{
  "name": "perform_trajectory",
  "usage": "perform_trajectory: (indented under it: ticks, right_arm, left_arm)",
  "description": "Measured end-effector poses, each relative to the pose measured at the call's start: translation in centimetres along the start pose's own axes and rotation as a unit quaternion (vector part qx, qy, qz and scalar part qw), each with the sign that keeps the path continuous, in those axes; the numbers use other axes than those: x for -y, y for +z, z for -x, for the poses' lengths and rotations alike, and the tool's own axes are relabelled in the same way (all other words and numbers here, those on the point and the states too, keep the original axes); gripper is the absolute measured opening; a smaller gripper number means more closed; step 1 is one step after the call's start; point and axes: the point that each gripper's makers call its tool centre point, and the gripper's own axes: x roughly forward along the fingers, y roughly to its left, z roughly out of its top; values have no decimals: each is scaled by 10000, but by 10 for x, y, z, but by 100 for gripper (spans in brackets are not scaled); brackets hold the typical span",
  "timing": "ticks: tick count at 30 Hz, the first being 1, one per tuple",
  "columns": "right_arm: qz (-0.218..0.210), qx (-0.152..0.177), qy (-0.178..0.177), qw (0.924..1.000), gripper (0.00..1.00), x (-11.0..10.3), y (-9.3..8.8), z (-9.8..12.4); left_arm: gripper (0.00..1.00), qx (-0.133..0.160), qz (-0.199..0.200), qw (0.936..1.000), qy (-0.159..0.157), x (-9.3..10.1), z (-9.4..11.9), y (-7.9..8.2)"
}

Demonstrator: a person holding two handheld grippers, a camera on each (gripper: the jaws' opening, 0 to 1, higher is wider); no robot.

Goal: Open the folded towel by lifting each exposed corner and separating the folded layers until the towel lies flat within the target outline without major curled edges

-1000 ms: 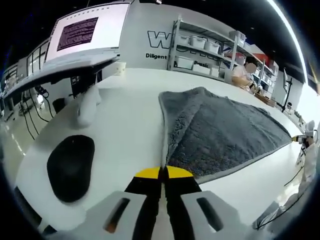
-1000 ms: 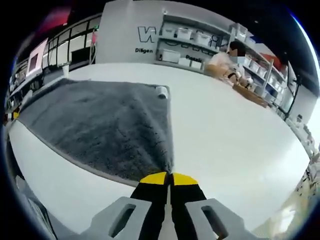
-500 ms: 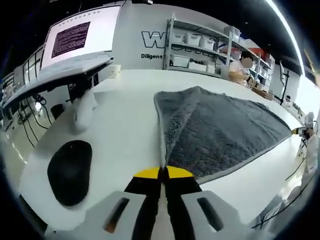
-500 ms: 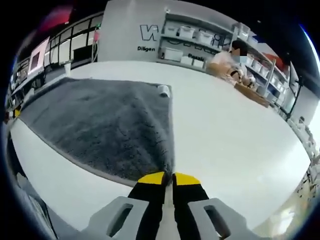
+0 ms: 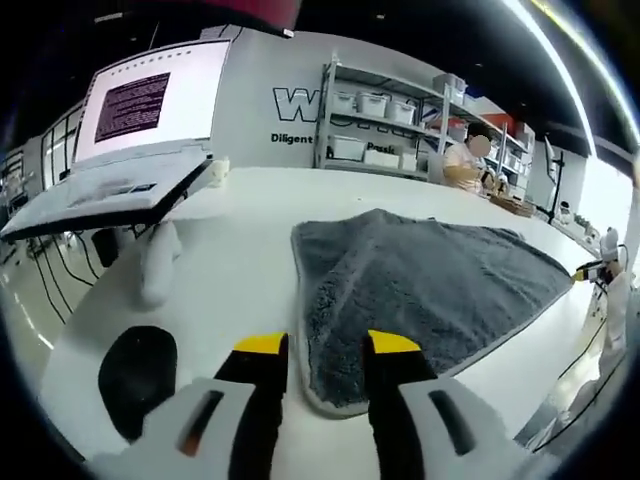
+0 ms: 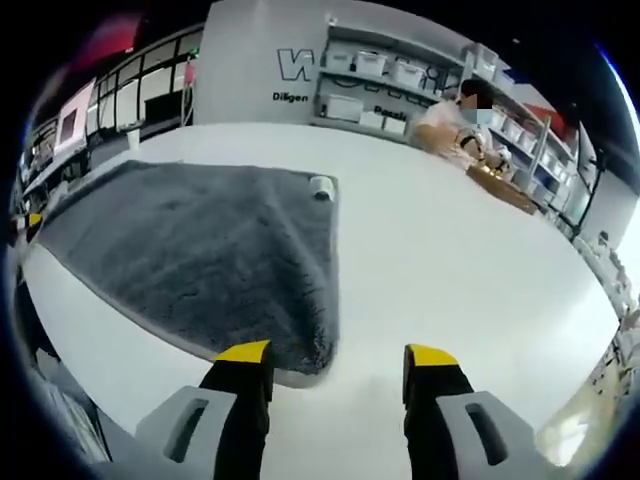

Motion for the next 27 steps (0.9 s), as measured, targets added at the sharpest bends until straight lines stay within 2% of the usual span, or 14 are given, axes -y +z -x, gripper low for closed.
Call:
perform_trajectory:
  ticks: [2,7,11,15,18,23,27]
  right_arm:
    - [51,-10,56,10000,62,-4,1,0]
    - [246,121,503,9984,74,-25,14,1]
    - [465,151,659,9966,81,-39,22,0]
    - [609,189,934,9936,89,-55,28,-4]
    - [697,215,1086,9914,96,-65,33,-7]
    - [709,269,1409,9871,99,-78,41,-8]
    - [851,243,1509,9846,99,-86,44,-11]
  left_arm:
    - [50,17,-30,10000,-88,6,-5,3]
    - [62,168,-82,9989,-431,23,-14,13]
    - [73,253,-75,9973,-689,37,-22,20]
    - [78,149,-273,9965,-774,49,-31,17]
    - [89,-51,-467,9941,-974,64,-37,10]
    - [90,-269,-661,9909,-1145,79,-47,1]
    - [95,-350,-755,9879,-1311,92,-54,-4]
